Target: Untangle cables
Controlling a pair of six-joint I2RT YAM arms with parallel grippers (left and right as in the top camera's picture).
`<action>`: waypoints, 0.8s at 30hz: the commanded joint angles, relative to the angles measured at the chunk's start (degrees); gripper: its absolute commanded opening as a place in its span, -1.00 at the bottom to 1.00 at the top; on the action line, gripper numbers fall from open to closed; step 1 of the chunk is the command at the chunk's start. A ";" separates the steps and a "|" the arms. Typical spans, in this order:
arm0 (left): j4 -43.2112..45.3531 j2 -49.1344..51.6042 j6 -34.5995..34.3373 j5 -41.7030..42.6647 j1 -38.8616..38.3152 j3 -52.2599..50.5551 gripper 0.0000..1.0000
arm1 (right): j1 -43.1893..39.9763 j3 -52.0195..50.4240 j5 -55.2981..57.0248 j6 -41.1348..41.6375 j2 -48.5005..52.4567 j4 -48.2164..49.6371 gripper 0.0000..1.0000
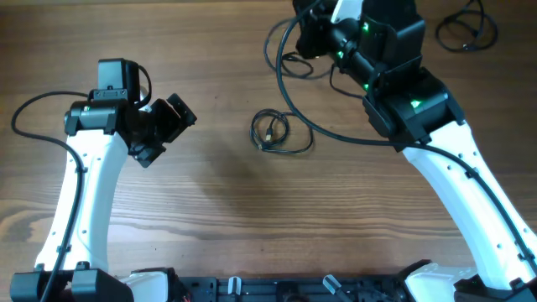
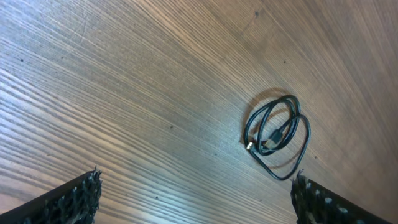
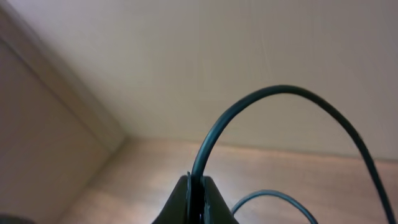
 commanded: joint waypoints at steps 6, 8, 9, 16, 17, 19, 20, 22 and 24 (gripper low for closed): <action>3.76 -0.09 8.24 17.64 -0.17 0.11 1.00 | -0.13 1.11 -2.58 9.18 -1.49 -6.62 -0.91; 8.55 -0.09 12.44 31.82 -0.17 0.11 1.00 | -0.13 1.09 -4.28 11.43 -1.49 -9.86 -0.91; 10.45 -0.09 14.80 36.30 -0.17 0.11 1.00 | -0.13 1.09 -7.17 12.04 -1.49 -11.61 -0.91; 20.81 -0.09 27.08 36.87 -7.78 0.11 1.00 | -0.15 1.11 -22.51 27.80 -1.49 -13.75 -0.91; 21.90 -0.09 27.08 34.77 -8.70 0.11 1.00 | -0.15 1.09 -24.28 28.68 -1.49 -13.00 -0.91; 22.16 -0.09 27.12 32.35 -10.08 0.11 1.00 | -0.15 1.09 -27.58 31.47 -1.49 -10.54 -0.91; 21.88 -0.09 28.04 32.15 -10.80 0.11 1.00 | -0.15 1.09 -28.37 32.28 -1.49 -9.29 -0.91; 21.46 -0.09 28.55 28.98 -12.17 0.11 1.00 | -0.15 1.11 -28.74 33.29 -1.49 -6.27 -0.91; 20.83 -0.09 28.57 25.97 -12.26 0.11 0.90 | -0.15 1.11 -28.72 34.34 -1.49 -6.25 -0.91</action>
